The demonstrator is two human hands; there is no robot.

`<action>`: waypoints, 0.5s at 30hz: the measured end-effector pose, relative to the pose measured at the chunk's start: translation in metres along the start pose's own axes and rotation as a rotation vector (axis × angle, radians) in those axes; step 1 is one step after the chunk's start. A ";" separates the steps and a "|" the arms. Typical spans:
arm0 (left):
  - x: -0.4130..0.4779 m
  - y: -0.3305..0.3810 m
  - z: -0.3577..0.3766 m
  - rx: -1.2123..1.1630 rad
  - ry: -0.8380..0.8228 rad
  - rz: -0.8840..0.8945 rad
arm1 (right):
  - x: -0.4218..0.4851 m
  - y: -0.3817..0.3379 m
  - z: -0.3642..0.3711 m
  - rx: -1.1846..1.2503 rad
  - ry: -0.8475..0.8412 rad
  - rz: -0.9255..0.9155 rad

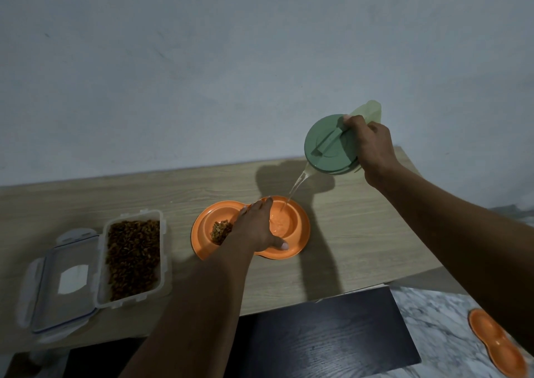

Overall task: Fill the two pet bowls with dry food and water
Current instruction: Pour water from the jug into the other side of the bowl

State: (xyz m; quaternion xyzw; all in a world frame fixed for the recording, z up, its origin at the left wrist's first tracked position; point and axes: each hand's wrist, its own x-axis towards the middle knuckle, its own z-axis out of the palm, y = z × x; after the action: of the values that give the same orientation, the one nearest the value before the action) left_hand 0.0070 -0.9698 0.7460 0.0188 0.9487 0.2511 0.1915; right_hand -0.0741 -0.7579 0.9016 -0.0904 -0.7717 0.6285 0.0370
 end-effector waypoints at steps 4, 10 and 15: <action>0.000 0.000 0.000 -0.005 -0.007 -0.006 | 0.001 -0.004 -0.001 0.005 0.004 -0.007; 0.001 0.000 0.000 0.002 -0.003 -0.001 | 0.000 -0.005 0.000 0.022 0.002 -0.007; 0.002 -0.001 0.001 -0.009 0.004 0.001 | -0.003 0.011 0.005 0.036 -0.026 0.043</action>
State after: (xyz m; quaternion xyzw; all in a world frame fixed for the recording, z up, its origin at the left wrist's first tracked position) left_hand 0.0058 -0.9705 0.7443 0.0176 0.9479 0.2555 0.1894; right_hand -0.0708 -0.7612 0.8901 -0.0978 -0.7585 0.6441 0.0151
